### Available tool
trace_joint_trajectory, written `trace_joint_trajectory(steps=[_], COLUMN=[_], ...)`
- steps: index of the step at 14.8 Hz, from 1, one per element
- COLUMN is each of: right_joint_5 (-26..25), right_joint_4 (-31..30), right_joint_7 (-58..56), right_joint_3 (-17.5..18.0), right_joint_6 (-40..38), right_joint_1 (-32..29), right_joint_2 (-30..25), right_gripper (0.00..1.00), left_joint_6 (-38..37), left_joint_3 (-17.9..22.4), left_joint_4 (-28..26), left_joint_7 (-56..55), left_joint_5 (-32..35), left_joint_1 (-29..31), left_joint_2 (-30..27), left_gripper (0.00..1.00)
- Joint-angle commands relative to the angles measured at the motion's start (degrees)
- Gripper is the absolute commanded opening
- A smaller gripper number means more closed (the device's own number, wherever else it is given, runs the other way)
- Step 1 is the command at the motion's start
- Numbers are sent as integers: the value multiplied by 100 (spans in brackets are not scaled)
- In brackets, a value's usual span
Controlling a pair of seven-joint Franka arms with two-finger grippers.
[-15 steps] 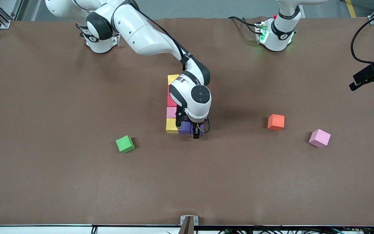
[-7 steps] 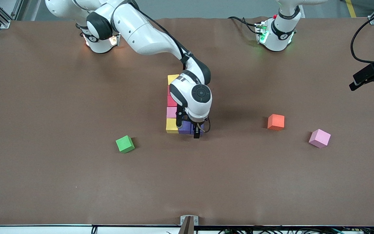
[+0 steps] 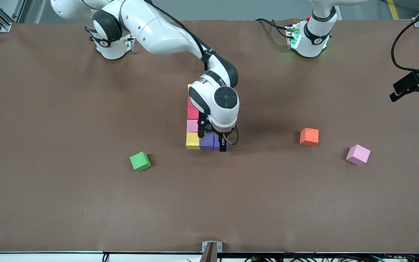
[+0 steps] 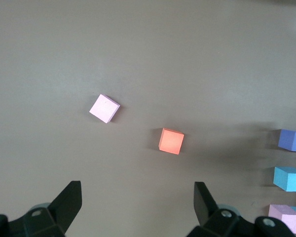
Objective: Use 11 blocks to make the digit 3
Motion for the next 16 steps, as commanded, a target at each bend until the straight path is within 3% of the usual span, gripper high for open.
trace_joint_trajectory(steps=[1,7,11,16], right_joint_5=[-42,-69,-34,-69], right_joint_4=[-157,-201,-288,-1077], right_joint_7=[-821,-3730,-5698,-8668], right_joint_3=[347,303,312,303], right_joint_6=[-573,-1751,-2252,-2368], right_joint_1=[-422,-1151,-1985,-3145], right_joint_2=[-507,-1202,-1624,-2361], right_gripper=[100,100,100,100], left_joint_6=[-10,-10,-10,-10], left_joint_3=[-107,-116,-116,-116], left_joint_4=[69,78,78,86], left_joint_7=[8,87,52,26], left_joint_5=[145,136,136,127], left_joint_1=[16,33,33,51], left_joint_2=[19,19,10,19], left_gripper=[100,100,100,100])
